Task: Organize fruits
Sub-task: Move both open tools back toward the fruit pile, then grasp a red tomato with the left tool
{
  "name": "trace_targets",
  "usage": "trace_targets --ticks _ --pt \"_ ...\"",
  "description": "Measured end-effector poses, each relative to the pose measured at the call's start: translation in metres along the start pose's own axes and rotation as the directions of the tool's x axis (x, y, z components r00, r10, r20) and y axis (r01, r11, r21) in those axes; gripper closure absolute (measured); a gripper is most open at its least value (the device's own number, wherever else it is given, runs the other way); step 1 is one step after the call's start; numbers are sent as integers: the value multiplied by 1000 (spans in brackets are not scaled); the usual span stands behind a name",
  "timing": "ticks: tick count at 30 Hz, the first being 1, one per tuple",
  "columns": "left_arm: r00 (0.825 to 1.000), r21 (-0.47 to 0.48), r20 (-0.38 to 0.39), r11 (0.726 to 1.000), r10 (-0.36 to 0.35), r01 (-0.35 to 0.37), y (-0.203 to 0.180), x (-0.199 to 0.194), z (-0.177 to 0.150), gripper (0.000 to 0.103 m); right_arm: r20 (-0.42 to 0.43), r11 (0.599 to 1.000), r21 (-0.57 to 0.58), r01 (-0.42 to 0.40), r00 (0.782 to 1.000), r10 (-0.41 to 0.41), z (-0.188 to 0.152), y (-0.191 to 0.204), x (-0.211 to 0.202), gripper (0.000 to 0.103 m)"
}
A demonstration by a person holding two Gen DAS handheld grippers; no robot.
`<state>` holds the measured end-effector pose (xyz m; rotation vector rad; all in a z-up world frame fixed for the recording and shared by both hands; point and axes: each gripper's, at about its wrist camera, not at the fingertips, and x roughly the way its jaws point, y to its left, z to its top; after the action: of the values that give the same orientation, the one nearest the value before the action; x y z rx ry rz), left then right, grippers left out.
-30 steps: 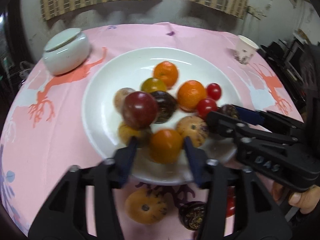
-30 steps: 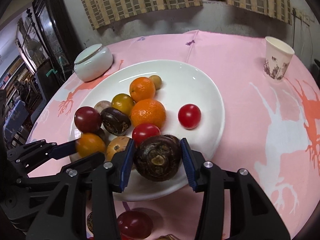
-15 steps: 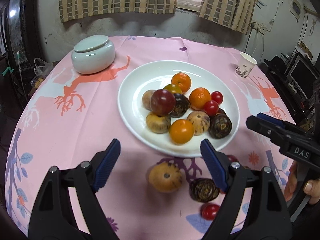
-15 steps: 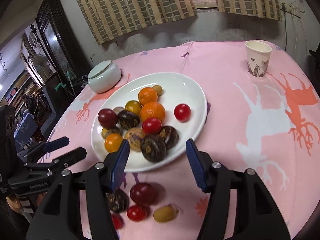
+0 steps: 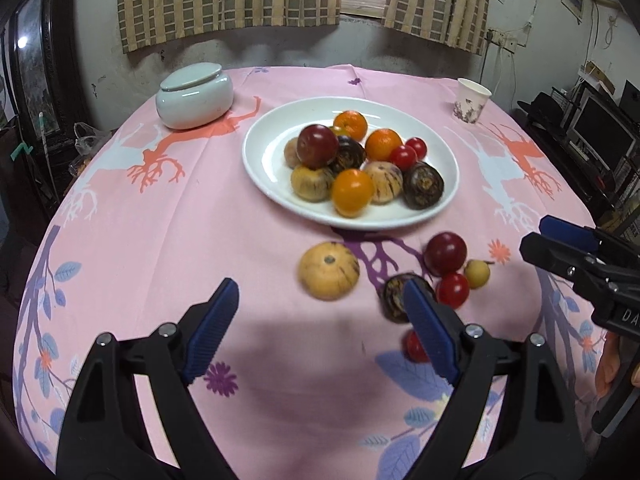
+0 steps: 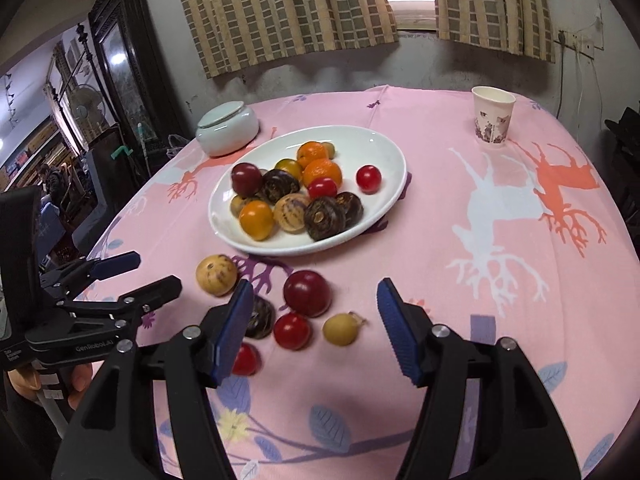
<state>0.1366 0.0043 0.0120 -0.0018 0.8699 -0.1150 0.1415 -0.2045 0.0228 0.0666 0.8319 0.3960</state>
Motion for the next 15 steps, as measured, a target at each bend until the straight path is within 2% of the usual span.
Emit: trace_targets --ticks 3,9,11,15 --pt "1000 18 -16 1000 -9 9 -6 -3 -10 16 -26 1000 -14 7 1000 -7 -11 7 0 38" --pt "998 42 -49 998 -43 45 -25 0 -28 16 -24 999 -10 35 999 -35 -23 4 2 38" --pt "996 56 -73 997 -48 52 -33 5 -33 16 -26 1000 9 26 999 -25 -26 -2 3 38" --pt "997 62 -75 997 -33 37 -46 12 -37 16 -23 998 55 1 1000 0 -29 -14 3 38"
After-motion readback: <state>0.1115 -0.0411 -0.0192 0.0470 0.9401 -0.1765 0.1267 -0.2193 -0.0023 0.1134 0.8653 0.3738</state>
